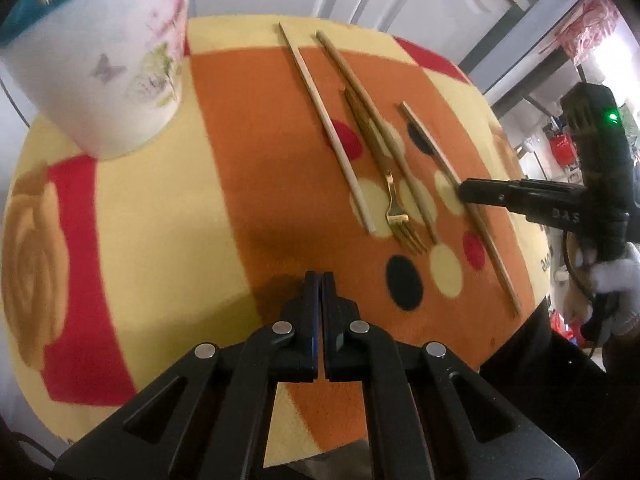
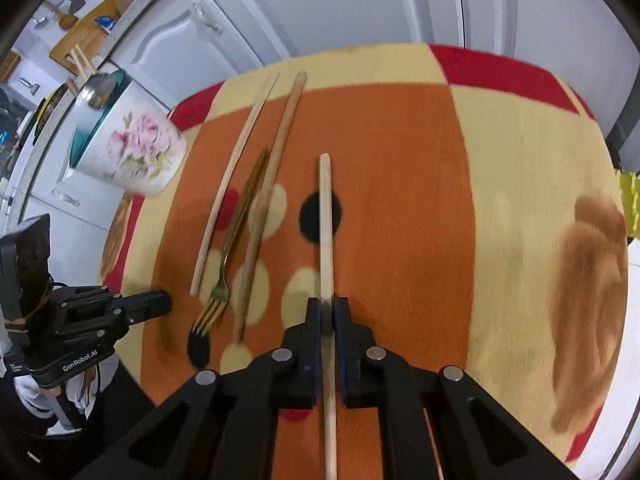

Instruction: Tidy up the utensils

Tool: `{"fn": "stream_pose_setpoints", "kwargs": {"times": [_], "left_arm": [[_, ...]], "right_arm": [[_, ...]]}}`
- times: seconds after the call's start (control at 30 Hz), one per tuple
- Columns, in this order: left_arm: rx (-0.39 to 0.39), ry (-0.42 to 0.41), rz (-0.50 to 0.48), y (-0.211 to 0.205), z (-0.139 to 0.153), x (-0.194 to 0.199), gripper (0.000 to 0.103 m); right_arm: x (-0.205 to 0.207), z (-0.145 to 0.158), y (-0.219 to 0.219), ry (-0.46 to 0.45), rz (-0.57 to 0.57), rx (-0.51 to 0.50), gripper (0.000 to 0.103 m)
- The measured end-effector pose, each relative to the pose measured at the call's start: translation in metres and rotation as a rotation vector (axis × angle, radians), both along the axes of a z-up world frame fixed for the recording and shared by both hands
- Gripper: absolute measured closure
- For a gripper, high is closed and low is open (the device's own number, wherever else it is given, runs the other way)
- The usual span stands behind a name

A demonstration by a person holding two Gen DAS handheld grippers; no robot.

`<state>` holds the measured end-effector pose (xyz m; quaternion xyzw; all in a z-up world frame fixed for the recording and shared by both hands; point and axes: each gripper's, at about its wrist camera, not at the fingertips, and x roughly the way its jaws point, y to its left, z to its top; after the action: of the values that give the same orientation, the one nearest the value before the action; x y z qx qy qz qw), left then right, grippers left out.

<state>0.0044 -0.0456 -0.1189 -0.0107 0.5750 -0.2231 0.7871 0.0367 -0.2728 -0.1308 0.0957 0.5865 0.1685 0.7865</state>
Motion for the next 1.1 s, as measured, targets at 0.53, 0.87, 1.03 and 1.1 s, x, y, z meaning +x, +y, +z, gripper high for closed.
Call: {"fn": "stream_pose_setpoints", "kwargs": {"times": [0.53, 0.87, 1.03, 1.1], "left_arm": [[0.019, -0.065, 0.064, -0.047, -0.005, 0.064, 0.098], [0.058, 0.049, -0.051, -0.005, -0.003, -0.02, 0.099], [0.079, -0.053, -0.015, -0.01, 0.012, 0.0, 0.071], [0.076, -0.082, 0.001, -0.018, 0.014, 0.016, 0.068]], "right_arm": [[0.033, 0.015, -0.001, -0.049, -0.084, 0.011, 0.083], [0.041, 0.011, 0.011, -0.041, -0.039, -0.008, 0.082], [0.049, 0.003, 0.018, -0.025, -0.025, -0.037, 0.082], [0.054, 0.003, 0.02, -0.027, -0.021, -0.048, 0.082]]}}
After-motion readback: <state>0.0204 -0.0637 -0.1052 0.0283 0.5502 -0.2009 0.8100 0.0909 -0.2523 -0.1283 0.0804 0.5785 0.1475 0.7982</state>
